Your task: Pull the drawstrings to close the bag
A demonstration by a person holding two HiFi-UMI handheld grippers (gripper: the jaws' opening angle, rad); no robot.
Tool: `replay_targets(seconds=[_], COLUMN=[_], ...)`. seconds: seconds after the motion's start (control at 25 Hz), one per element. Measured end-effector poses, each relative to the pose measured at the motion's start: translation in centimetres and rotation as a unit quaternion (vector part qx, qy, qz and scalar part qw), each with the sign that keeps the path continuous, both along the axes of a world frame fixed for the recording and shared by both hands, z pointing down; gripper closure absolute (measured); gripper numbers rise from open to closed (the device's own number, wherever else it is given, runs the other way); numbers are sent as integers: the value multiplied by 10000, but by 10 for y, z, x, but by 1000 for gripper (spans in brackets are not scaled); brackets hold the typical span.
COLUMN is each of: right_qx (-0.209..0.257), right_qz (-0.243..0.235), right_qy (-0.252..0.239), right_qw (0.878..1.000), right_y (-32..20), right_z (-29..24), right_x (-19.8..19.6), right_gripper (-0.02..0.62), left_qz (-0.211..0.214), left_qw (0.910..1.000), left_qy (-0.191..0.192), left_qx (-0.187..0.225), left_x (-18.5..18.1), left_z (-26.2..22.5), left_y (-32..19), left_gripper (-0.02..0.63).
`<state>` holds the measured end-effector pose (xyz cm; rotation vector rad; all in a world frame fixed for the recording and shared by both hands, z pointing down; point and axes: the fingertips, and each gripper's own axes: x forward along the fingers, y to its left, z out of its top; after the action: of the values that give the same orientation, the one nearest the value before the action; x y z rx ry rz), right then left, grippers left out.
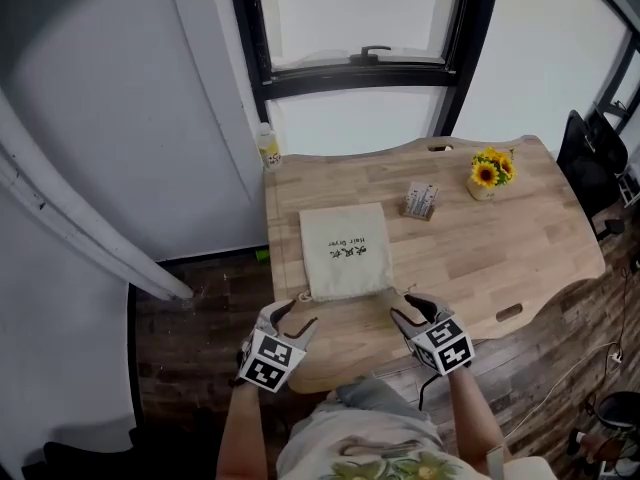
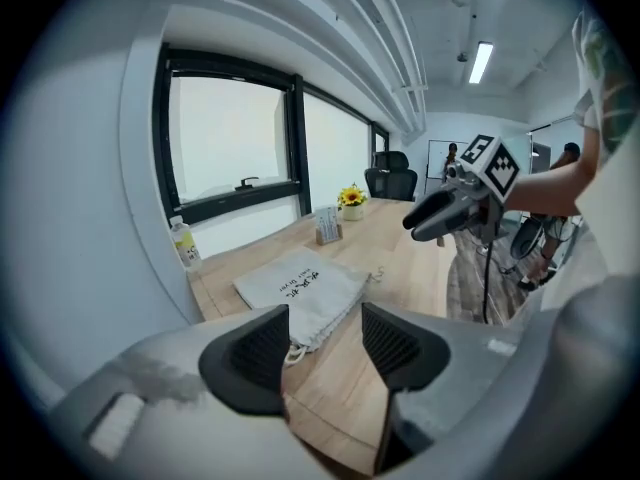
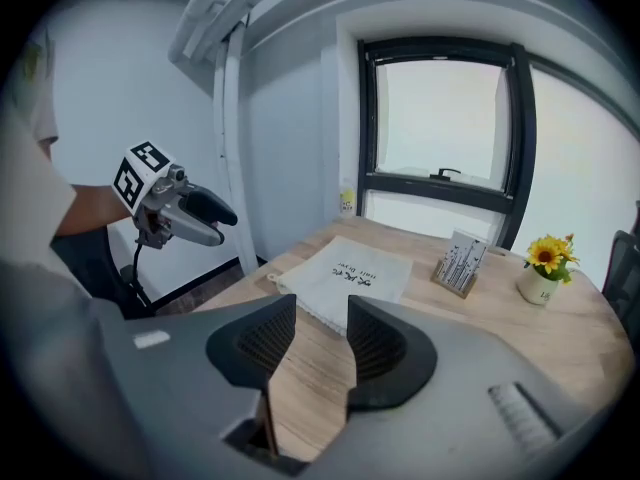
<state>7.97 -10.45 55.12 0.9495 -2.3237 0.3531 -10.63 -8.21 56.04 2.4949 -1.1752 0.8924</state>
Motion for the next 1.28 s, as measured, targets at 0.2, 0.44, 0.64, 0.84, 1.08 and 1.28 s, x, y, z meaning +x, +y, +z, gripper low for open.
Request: replay_targets(seconds=[0.2, 0.44, 0.64, 0.84, 1.08, 1.28], right_qx=[-285, -679, -994, -1162, -1438, -1664], right_qz=[-92, -236, -379, -509, -548, -572], right_qy=[315, 625, 778, 925, 1076, 1118], right_qw=[9991, 9955, 9913, 9876, 9822, 9780], right_y=[-24, -37, -44, -49, -54, -53], right_z=[35, 73, 98, 115, 135, 148], right_x=[6, 13, 13, 13, 20, 25], right_gripper=[431, 437, 437, 439, 437, 437], left_qz=[279, 593, 1007, 1947, 2382, 2506], left_qw=[9981, 9907, 9779, 9420, 9237, 9083], left_qy=[-239, -588, -1178, -2104, -2180, -2188], left_qx=[-486, -1072, -1403, -1744, -2063, -2538], left_x=[3, 3, -4, -13, -6, -9], left_z=[37, 79, 109, 140, 153, 167], left_y=[-18, -24, -31, -26, -31, -24], left_gripper=[382, 382, 382, 382, 382, 382])
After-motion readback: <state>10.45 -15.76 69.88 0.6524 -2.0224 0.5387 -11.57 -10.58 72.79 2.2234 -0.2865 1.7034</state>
